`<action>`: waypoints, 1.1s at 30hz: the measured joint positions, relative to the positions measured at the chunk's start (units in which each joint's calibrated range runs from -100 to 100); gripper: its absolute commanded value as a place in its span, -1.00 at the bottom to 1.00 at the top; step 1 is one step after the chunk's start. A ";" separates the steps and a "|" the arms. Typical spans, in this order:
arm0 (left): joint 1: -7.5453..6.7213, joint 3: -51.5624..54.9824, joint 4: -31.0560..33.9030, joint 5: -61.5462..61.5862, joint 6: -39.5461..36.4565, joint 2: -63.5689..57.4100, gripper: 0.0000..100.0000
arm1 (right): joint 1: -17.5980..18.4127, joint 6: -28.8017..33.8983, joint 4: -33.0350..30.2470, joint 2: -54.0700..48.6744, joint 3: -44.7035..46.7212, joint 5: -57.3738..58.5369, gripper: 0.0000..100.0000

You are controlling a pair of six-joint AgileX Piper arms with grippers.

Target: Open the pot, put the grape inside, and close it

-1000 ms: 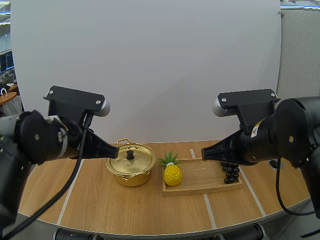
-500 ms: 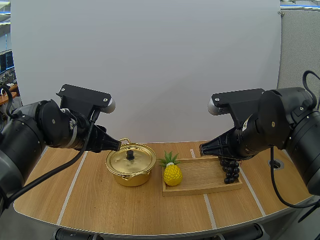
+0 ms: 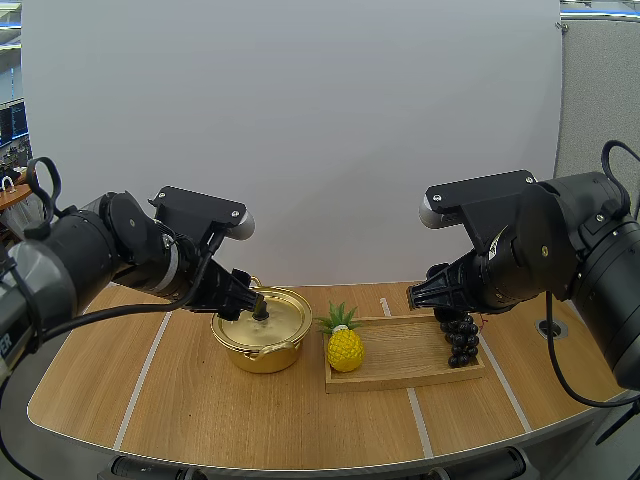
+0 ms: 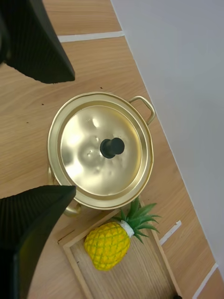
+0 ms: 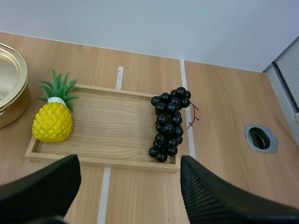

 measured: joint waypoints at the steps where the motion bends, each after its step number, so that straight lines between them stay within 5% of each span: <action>1: 0.00 0.00 0.00 0.00 1.37 0.34 1.00 | 0.00 0.00 0.00 0.00 0.00 0.00 1.00; 10: 0.00 -4.99 -3.64 3.12 13.67 5.38 1.00 | 0.00 0.00 -0.03 0.00 0.00 -1.79 1.00; 27: 0.00 -15.69 -4.84 3.01 18.27 28.24 1.00 | 0.00 0.00 0.90 0.00 0.00 -1.91 1.00; 33: -1.72 -17.69 -4.94 3.01 18.69 33.47 1.00 | 0.00 0.00 1.02 0.00 0.00 -1.91 1.00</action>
